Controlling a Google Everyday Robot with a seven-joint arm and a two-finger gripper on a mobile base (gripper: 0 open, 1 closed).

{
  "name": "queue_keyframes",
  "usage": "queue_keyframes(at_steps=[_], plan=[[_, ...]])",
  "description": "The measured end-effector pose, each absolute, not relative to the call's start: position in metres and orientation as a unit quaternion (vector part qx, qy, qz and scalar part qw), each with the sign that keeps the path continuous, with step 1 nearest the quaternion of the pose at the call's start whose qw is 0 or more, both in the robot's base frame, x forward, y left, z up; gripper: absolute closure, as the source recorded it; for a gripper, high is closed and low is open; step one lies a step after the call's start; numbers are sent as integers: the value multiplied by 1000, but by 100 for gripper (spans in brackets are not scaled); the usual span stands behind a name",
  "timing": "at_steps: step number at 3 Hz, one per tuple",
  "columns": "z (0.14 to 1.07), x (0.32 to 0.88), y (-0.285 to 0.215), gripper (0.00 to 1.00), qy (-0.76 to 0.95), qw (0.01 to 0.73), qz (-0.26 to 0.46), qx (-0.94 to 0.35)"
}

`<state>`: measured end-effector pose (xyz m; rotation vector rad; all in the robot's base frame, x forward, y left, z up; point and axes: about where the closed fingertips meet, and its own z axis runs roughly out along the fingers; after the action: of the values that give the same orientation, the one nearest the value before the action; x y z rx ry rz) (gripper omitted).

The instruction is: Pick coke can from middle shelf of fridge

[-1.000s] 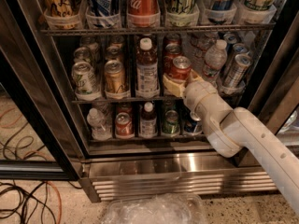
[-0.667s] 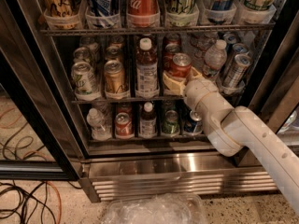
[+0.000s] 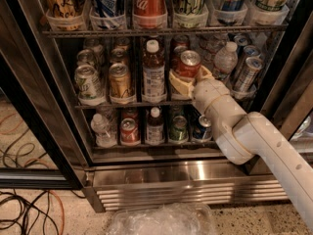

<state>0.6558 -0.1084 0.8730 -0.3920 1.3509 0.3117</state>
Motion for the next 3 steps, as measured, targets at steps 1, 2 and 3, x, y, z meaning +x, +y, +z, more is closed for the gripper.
queue_keyframes(at_steps=[1, 2, 3], plan=[[888, 645, -108, 100, 597, 767, 143, -184], [897, 631, -108, 100, 588, 771, 147, -195], [896, 613, -106, 100, 591, 764, 153, -208]])
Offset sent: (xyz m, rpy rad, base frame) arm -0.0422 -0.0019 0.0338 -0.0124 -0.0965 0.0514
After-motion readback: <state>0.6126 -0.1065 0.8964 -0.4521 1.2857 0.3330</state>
